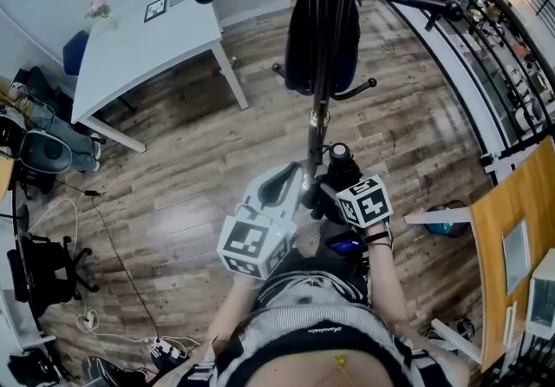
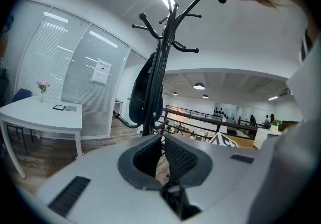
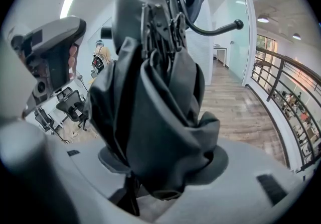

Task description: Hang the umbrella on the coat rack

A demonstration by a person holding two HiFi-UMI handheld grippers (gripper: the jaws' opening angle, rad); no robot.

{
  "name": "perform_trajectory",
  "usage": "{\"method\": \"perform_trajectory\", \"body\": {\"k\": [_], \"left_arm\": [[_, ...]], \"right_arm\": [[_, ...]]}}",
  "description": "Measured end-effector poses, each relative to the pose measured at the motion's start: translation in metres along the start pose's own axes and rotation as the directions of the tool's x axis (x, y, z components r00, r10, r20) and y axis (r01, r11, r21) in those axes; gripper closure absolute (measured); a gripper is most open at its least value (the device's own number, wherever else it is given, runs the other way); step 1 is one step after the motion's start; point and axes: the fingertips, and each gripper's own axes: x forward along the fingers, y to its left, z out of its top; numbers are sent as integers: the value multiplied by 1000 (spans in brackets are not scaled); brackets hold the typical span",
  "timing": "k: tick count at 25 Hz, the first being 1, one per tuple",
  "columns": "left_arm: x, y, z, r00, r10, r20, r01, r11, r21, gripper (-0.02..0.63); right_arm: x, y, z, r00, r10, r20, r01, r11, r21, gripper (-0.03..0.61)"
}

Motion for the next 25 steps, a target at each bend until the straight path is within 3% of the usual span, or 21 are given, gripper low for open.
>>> {"method": "perform_trajectory", "body": {"k": [25], "left_arm": [[9,4,2,1000,21,-4,-21,1000,1,594]], "right_arm": [[28,-29,14,1000,20,-19,-19,1000,24,316]]}}
